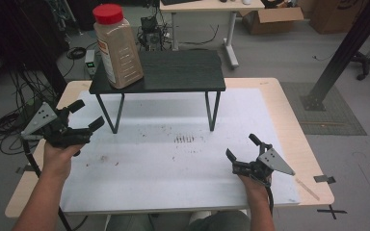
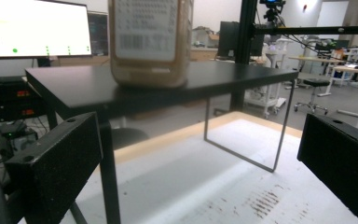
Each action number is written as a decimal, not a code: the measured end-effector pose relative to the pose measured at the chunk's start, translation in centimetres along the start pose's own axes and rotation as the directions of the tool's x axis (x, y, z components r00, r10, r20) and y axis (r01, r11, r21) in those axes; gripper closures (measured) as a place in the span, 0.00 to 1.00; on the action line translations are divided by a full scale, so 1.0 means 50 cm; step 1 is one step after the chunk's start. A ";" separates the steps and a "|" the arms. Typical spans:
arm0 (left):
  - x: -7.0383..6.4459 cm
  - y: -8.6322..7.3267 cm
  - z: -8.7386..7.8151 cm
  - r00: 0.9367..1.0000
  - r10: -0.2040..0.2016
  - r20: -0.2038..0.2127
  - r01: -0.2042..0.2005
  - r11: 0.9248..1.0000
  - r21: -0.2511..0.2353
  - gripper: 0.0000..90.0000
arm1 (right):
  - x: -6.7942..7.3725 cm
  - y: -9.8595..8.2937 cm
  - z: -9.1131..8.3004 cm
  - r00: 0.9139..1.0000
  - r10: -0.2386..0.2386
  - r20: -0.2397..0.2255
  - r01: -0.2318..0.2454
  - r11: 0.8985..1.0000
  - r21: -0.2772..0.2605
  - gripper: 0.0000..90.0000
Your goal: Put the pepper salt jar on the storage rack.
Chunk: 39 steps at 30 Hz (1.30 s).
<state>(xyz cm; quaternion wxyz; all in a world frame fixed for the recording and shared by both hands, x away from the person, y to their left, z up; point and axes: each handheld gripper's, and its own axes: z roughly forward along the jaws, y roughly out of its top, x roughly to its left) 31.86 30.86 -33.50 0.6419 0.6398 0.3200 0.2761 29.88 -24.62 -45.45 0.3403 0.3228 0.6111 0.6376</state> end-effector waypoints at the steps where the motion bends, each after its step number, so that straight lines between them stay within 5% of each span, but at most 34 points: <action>1: -0.001 -0.008 -0.001 1.000 0.001 0.001 -0.001 1.000 0.003 0.00 | 0.000 0.000 0.000 1.000 0.000 0.000 0.000 1.000 0.000 0.00; 20: -0.011 -0.135 -0.007 0.998 -0.055 0.006 0.055 0.997 0.046 0.00 | -0.001 0.000 0.000 1.000 0.001 0.001 -0.001 1.000 -0.003 0.00; 39: -0.007 -0.211 -0.023 0.999 -0.016 -0.039 0.020 0.995 0.094 0.00 | 0.001 0.000 0.002 1.000 -0.003 0.000 0.003 1.000 0.007 0.00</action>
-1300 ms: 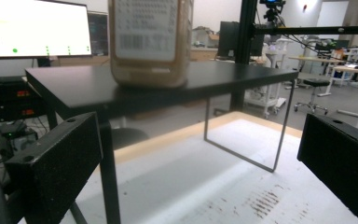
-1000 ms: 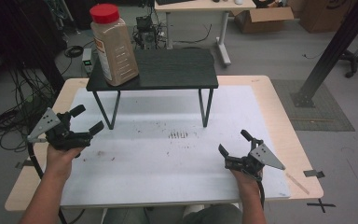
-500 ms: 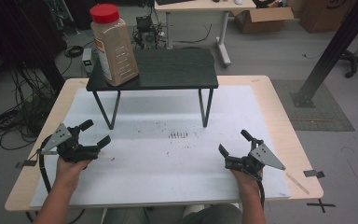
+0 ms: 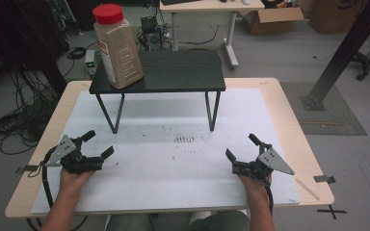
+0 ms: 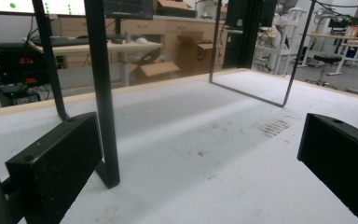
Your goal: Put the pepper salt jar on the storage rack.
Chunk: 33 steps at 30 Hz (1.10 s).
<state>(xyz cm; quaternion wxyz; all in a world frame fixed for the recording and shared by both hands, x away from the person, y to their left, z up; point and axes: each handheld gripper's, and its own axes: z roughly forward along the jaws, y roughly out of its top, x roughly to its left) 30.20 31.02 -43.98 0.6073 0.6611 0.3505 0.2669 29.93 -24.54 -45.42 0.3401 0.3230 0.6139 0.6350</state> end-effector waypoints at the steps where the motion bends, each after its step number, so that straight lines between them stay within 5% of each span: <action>1: 0.001 -0.003 0.000 1.000 0.001 -0.002 -0.001 1.000 0.000 0.00 | 0.000 0.000 0.000 1.000 -0.001 0.000 0.001 1.000 0.000 0.00; 16: -0.002 -0.028 -0.004 1.000 0.022 -0.020 -0.023 0.999 -0.046 0.00 | 0.001 0.000 0.001 1.000 -0.002 0.002 0.002 1.000 0.002 0.00; 22: -0.013 -0.034 -0.011 0.997 0.066 -0.043 -0.069 0.994 -0.090 0.00 | 0.000 0.000 0.000 1.000 0.000 0.002 0.000 1.000 -0.002 0.00; 33: -0.012 -0.034 -0.012 0.997 0.063 -0.046 -0.067 0.993 -0.094 0.00 | 0.000 0.000 -0.001 1.000 0.001 0.004 -0.001 1.000 -0.005 0.00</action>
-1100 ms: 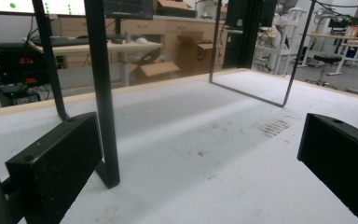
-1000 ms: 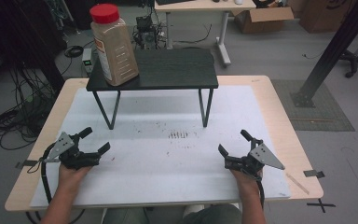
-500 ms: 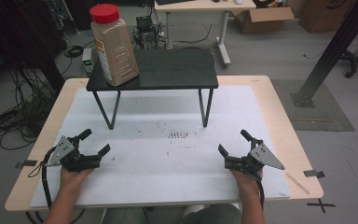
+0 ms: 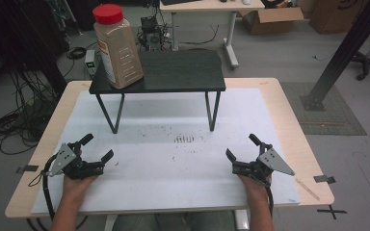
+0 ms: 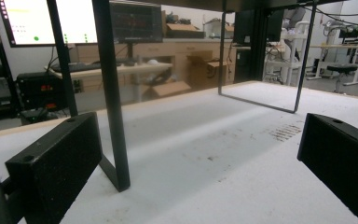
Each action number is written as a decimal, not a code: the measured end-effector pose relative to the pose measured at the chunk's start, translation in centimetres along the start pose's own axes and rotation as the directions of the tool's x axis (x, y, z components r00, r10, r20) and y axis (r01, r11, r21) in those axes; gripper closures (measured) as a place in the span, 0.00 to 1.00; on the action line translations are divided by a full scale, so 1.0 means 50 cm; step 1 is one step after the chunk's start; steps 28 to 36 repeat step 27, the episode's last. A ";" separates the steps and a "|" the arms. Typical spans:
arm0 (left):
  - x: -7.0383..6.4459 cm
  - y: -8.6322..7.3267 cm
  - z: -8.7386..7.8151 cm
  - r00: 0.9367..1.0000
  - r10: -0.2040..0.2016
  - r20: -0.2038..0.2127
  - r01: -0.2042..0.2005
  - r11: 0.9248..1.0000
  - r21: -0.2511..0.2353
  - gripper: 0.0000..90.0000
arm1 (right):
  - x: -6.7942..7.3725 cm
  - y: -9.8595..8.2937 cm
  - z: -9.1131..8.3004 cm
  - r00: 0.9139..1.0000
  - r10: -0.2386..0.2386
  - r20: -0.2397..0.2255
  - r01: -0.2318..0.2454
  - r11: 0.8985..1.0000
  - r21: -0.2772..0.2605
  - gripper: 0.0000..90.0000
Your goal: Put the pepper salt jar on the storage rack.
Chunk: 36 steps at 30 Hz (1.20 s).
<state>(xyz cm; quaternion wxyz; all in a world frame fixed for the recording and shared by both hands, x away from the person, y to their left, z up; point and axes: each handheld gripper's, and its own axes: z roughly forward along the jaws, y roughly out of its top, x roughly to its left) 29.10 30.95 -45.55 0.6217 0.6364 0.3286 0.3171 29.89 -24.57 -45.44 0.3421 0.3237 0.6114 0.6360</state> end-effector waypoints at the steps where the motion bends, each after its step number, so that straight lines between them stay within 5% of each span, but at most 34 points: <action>1: 0.001 0.000 0.000 1.000 -0.008 0.000 0.008 1.000 -0.001 0.00 | 0.000 0.000 0.001 1.000 0.000 -0.002 0.000 1.000 0.005 0.00; 36: 0.001 0.000 0.000 1.000 -0.008 -0.009 0.008 1.000 -0.001 0.00 | 0.000 0.001 0.003 1.000 -0.001 -0.004 0.001 1.000 0.016 0.00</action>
